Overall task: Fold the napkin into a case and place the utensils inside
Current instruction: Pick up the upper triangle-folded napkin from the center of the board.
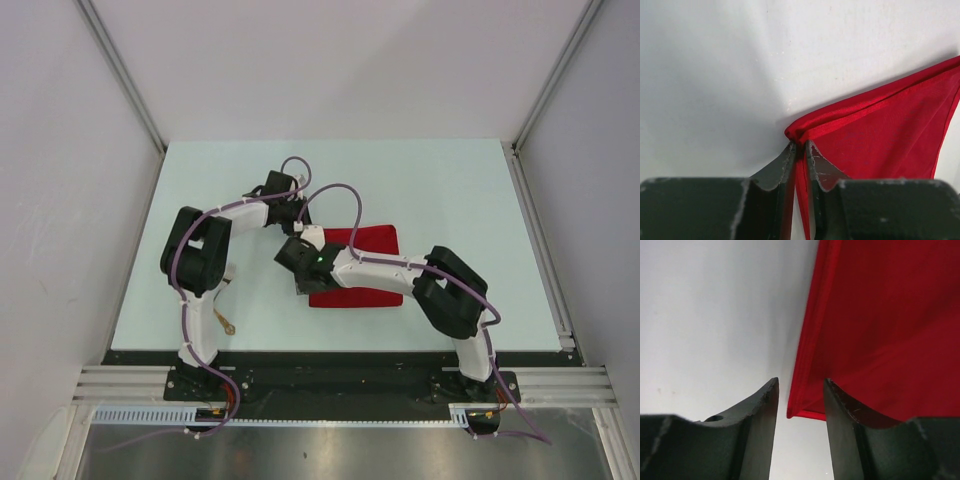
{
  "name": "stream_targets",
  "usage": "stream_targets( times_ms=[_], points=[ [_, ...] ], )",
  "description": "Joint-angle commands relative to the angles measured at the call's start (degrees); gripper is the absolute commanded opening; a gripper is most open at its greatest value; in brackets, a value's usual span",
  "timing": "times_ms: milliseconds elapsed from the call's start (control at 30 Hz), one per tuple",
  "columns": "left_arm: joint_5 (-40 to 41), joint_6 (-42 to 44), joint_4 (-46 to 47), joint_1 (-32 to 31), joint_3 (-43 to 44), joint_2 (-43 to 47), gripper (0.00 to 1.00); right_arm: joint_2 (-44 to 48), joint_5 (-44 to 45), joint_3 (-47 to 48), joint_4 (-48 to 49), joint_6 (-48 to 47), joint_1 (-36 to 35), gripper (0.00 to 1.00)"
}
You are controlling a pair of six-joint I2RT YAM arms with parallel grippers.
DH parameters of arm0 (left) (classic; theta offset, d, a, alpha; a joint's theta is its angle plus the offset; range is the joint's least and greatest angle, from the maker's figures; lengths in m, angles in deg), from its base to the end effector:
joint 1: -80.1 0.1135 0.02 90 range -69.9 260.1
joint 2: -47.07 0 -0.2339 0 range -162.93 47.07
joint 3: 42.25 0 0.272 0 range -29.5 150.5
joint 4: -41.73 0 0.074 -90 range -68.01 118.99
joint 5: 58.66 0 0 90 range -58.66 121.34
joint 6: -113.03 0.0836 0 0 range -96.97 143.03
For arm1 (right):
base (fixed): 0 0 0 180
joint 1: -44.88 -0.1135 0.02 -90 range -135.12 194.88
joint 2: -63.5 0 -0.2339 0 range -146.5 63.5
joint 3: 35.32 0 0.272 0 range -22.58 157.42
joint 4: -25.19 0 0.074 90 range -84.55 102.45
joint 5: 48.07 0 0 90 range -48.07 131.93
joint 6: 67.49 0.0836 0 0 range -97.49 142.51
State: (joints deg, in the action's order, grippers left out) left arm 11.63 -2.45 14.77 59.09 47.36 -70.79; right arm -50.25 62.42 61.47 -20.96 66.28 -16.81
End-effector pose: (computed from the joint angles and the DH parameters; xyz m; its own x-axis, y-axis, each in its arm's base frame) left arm 0.4156 -0.1898 0.0661 -0.9146 -0.0826 -0.3959 0.1371 0.8577 -0.4955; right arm 0.2360 0.3764 0.1124 -0.8240 -0.1633 -0.5426 -0.2487 0.9646 0.0874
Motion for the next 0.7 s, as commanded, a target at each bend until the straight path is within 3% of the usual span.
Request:
stream_targets(
  times_ms=[0, 667],
  points=[
    [1.69, -0.1, -3.36, -0.43, -0.31, -2.55, 0.17, -1.64, 4.21, 2.7, -3.77, 2.99, -0.45, 0.45],
    [1.34, -0.98, -3.01, -0.43, -0.4, -2.99, 0.08, -6.21, 4.73, 6.04, -7.46, 3.43, -2.56, 0.36]
  ],
)
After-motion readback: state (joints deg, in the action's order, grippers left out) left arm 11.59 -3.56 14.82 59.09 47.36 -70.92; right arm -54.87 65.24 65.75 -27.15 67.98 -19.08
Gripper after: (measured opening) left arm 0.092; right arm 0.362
